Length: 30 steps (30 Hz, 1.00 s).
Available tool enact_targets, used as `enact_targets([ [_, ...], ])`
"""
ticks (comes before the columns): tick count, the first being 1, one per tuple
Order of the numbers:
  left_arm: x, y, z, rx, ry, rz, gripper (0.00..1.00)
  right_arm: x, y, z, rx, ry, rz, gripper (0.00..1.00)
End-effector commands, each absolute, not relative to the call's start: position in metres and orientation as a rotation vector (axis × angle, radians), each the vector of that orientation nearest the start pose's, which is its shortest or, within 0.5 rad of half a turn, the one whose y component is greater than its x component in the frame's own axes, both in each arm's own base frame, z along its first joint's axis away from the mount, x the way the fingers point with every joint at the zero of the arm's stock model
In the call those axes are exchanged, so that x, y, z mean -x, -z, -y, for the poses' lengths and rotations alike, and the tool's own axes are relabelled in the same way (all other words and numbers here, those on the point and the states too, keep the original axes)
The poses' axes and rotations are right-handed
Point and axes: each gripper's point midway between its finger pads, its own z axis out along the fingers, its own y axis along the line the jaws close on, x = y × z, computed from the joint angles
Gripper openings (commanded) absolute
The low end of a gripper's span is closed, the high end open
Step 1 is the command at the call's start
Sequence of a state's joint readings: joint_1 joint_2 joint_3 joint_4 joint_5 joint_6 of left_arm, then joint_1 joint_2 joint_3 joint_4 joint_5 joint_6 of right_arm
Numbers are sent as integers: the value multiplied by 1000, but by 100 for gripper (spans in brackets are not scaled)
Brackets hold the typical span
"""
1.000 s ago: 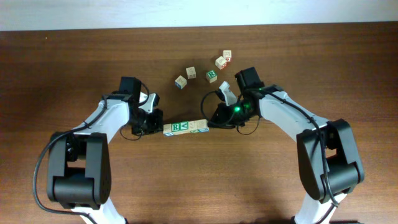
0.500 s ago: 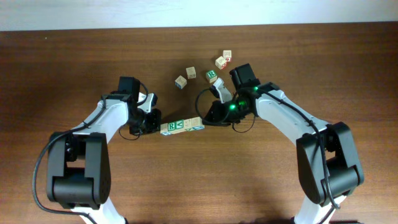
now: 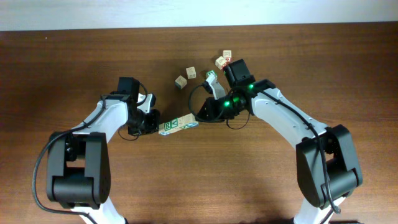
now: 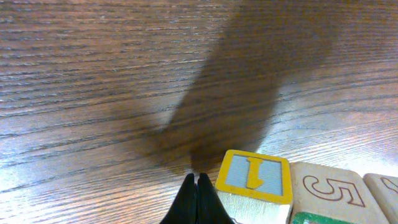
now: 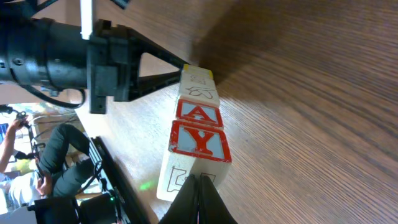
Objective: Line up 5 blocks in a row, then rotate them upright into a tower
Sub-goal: 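Lift the squeezed row and rotate it upward, raising the right gripper end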
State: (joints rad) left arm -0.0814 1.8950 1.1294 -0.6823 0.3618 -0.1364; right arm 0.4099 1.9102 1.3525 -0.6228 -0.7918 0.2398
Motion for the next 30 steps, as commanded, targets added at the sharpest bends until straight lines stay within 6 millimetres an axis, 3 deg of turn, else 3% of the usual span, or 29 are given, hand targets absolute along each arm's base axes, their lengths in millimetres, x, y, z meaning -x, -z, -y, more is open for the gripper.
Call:
enact_targets([
  [1,-339,-13,123,3,811,-2980,0,-319,-109,-305,557,-1331,-2717,4],
  [30,-339,-13,123,4,811,-2981,0,-315,-115,-316,599,-1339,-2698,4],
])
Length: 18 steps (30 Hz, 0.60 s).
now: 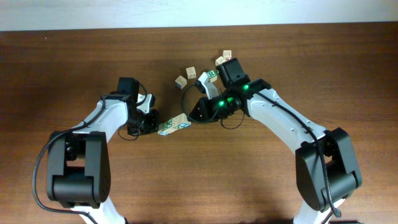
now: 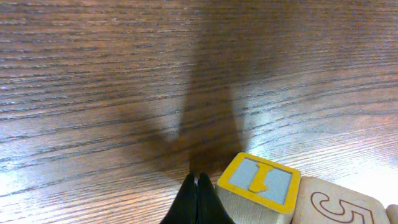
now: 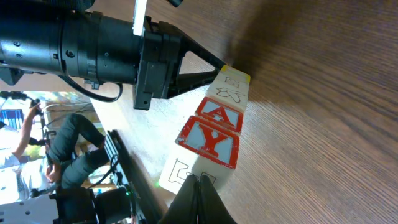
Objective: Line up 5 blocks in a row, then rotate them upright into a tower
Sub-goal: 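Lift the squeezed row and rotate it upward, raising the right gripper end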
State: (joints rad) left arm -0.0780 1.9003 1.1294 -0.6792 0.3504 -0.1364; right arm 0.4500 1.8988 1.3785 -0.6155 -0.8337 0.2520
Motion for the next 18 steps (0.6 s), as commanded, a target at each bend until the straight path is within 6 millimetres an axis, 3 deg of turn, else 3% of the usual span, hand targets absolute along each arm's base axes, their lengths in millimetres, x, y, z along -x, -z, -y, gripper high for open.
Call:
enact_targets([
  [1,-339,-13,123,3,811,-2981,0,-316,-115,-316,594,-1339,-2700,4],
  [18,-339,-13,123,3,811,-2981,0,-318,-114,-328,538,-1301,-2709,4],
])
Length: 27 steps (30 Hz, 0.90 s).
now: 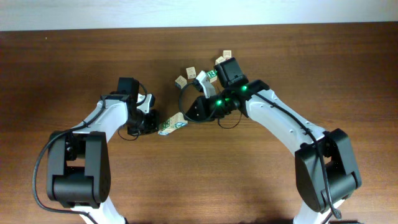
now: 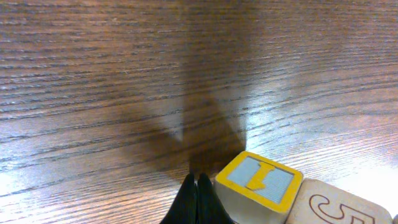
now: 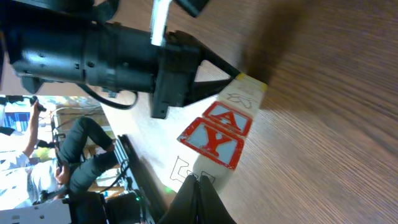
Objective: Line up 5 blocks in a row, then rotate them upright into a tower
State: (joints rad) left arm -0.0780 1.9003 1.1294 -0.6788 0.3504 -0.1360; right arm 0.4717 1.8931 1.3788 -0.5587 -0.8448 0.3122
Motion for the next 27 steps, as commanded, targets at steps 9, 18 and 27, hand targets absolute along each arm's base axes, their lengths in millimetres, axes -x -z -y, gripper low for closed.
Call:
enact_targets([
  [9,-339,-13,123,3,811,-2981,0,-320,-113,-329,521,-1290,-2712,4],
  [18,-339,-13,123,4,811,-2981,0,-327,-115,-332,497,-1281,-2688,4],
  [27,-338,-13,123,5,811,-2985,0,-331,-114,-335,483,-1260,-2678,4],
])
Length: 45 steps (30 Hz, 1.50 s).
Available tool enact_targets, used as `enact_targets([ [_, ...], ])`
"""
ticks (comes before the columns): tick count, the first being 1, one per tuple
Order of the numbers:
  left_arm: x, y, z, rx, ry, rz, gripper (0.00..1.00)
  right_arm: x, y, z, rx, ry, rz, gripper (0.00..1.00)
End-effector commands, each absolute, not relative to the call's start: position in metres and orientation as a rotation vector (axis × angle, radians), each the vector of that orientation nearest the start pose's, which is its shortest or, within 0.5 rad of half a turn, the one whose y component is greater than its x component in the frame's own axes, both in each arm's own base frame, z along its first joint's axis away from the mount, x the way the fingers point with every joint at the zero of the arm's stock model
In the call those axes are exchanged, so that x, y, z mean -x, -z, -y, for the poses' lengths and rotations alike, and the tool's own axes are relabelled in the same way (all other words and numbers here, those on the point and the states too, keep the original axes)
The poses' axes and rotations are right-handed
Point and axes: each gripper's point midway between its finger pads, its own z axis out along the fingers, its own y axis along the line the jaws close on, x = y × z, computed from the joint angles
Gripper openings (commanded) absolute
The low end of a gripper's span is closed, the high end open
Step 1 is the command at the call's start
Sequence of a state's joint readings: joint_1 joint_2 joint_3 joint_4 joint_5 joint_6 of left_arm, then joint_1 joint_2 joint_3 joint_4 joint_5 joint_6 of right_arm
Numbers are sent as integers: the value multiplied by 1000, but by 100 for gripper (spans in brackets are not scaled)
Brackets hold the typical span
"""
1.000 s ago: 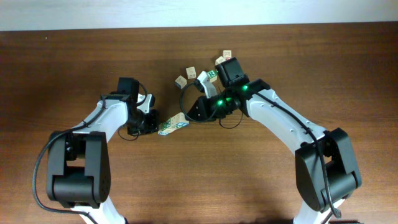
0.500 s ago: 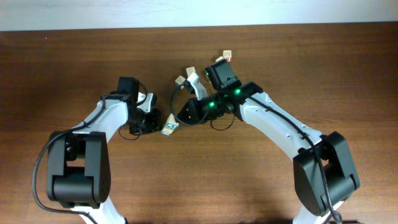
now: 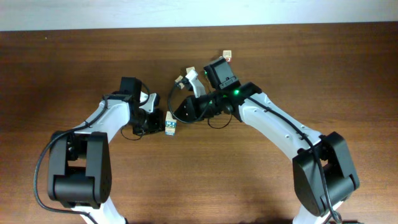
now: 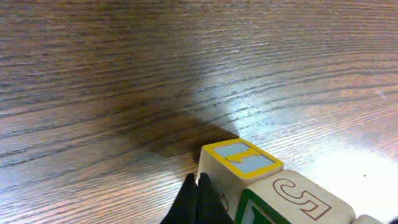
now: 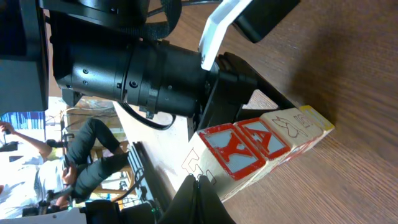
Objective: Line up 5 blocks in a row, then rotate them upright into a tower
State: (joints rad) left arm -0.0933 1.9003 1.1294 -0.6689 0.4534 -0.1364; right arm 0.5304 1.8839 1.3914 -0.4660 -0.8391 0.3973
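A short row of several wooden letter blocks [image 3: 170, 126] lies on the table between my two arms, standing nearly front-to-back in the overhead view. My left gripper [image 4: 198, 186] is shut, its tip against the yellow-framed "I" block [image 4: 241, 158] at one end, beside the "5" block [image 4: 298, 193]. My right gripper [image 5: 198, 182] is shut too, its tip on the side of the row under the red "Y" block [image 5: 227, 152]. The red "A" block [image 5: 261, 138] sits next to it. Neither gripper holds anything.
Loose blocks lie behind the row: one [image 3: 179, 79] close to the right arm and one [image 3: 227, 55] farther back. The left arm's body [image 5: 155, 74] fills the right wrist view just beyond the row. The brown table [image 3: 74, 56] spreads on all sides.
The block row has swung further counterclockwise in the overhead view, from slanted to nearly front-to-back. My right gripper now sits further left and back. The left gripper has stayed at the "I" end.
At first the row lay almost left-to-right between both shut grippers. A second later its right end stood further back, and then more so, with the right gripper further left each time. Now the row stands roughly a quarter turn from that.
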Motion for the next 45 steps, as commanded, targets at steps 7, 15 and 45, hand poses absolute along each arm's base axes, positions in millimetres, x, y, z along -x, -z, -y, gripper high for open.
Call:
enact_targets([
  [7,-337,-13,123,7,811,-2989,0,-336,-115,-337,458,-1250,-2665,4],
  [15,-336,-12,122,9,803,-2994,0,-339,-116,-338,461,-1248,-2650,4],
  [45,-352,8,58,282,207,-3010,0,-338,-121,-347,506,-1248,-2616,4],
])
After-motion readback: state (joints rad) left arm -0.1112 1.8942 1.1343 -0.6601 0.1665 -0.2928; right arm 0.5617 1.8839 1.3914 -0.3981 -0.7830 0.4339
